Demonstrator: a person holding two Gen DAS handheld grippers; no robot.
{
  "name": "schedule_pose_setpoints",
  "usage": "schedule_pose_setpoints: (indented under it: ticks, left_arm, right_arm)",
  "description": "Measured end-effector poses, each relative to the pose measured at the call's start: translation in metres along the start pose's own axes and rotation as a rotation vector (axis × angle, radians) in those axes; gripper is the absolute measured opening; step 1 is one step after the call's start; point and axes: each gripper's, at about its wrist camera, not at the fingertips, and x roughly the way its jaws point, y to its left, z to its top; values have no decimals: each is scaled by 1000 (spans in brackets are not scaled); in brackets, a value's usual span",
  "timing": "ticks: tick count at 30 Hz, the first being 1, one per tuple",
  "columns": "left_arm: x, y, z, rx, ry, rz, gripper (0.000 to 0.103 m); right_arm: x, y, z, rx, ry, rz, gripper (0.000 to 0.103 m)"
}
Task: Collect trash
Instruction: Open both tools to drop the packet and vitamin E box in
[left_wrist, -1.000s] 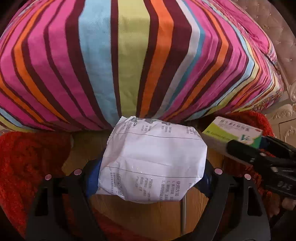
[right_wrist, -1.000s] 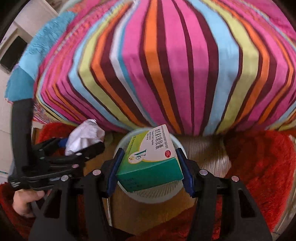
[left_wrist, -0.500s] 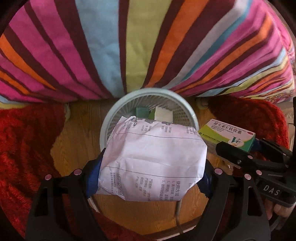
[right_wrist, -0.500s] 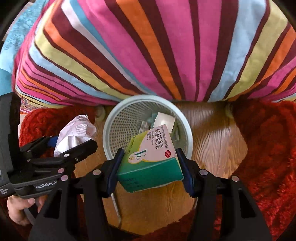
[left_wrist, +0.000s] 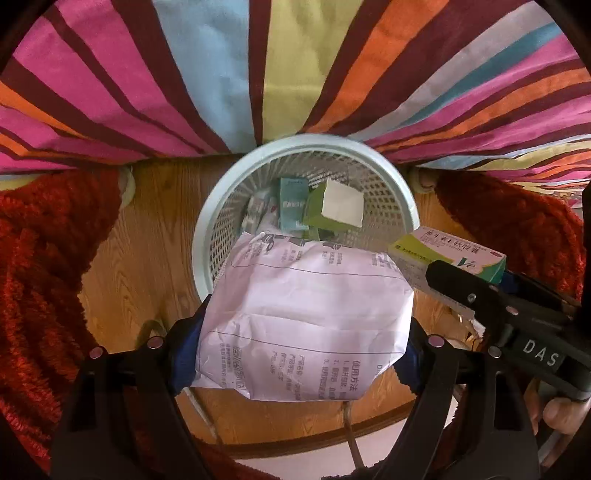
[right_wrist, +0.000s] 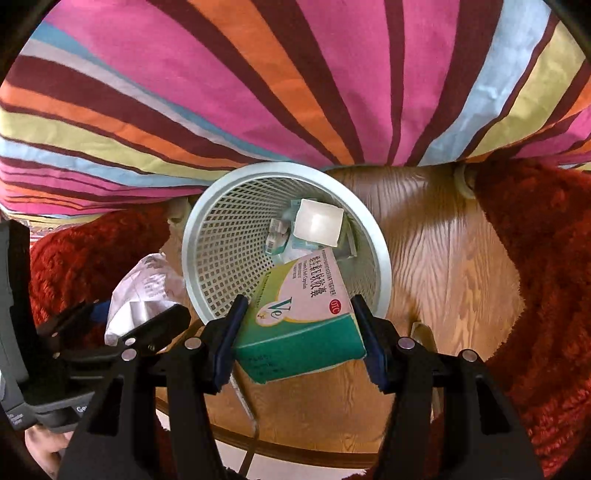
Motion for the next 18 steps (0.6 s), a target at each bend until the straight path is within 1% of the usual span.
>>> schedule_pose_setpoints:
  ticks: [4, 8, 15, 16, 17, 18]
  left_arm:
    - [10, -4, -1, 25, 55, 23, 81]
    - [16, -11, -2, 59, 96, 51, 84]
    - [17, -13, -2, 64, 115, 54, 92]
    - [17, -14, -2, 69, 113, 54, 95]
    - [17, -16, -2, 81, 110, 60, 96]
    - [16, -18, -2, 91, 110, 63, 96]
  right_arm:
    - [8, -5, 3, 37, 24, 18, 54]
    - [16, -7, 4, 61, 52, 28, 54]
    - [19, 0, 5, 39, 75, 41, 55]
    - [21, 2, 4, 34, 87, 47, 58]
    - [24, 3, 4, 28, 101, 49, 63]
    - [26, 4, 3, 22, 113, 45, 78]
